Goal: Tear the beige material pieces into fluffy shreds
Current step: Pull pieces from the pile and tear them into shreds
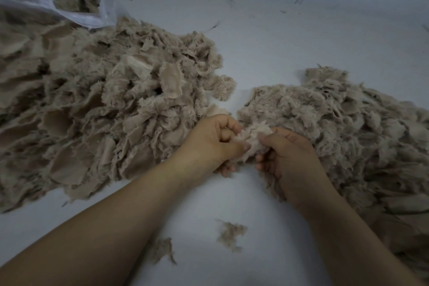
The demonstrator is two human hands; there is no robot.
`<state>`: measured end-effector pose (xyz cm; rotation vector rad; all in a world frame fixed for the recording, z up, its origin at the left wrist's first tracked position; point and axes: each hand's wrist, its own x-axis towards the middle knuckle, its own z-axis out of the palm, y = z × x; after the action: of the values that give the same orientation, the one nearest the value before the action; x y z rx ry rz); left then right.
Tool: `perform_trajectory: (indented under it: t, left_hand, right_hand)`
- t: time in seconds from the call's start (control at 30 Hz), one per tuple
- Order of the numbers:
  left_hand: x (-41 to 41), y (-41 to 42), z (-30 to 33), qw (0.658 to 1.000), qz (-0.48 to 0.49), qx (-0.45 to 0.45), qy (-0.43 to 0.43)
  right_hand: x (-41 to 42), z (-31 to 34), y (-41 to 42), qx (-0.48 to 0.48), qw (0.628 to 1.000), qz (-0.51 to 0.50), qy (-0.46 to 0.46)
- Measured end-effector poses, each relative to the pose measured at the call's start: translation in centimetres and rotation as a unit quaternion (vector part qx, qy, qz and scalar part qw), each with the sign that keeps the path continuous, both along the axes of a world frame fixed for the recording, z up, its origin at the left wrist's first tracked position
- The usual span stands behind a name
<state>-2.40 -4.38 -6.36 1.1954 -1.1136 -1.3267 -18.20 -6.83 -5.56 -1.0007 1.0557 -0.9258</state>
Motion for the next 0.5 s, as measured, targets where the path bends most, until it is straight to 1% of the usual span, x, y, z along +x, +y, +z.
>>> perform_trajectory:
  t: [0.07, 0.13, 0.2, 0.3, 0.37, 0.43, 0.5]
  left_hand:
    - [0.22, -0.04, -0.06, 0.999, -0.034, -0.005, -0.023]
    - [0.25, -0.01, -0.07, 0.998, -0.054, -0.014, -0.038]
    - [0.3, -0.04, -0.09, 0.998, -0.046, -0.022, -0.031]
    - [0.29, -0.18, -0.03, 1.0, -0.006, -0.025, -0.007]
    - [0.19, -0.24, -0.04, 1.0, 0.015, -0.011, 0.02]
    - [0.15, -0.16, -0.02, 0.999, 0.016, -0.005, 0.028]
    - [0.12, 0.01, 0.05, 1.0, -0.002, -0.013, 0.01]
  right_hand:
    - [-0.1, 0.11, 0.13, -0.019, 1.0, 0.021, 0.008]
    - [-0.1, 0.25, 0.33, -0.044, 0.997, 0.042, 0.042]
    - [-0.04, 0.16, 0.34, -0.051, 0.997, 0.04, 0.053]
    - [0.04, 0.03, 0.22, -0.033, 0.999, 0.019, 0.01]
    - [0.02, -0.02, 0.1, -0.024, 1.0, 0.011, -0.002]
    - [-0.01, -0.06, 0.01, -0.022, 1.0, 0.015, 0.001]
    - [0.04, 0.06, 0.13, -0.034, 0.998, 0.043, 0.026]
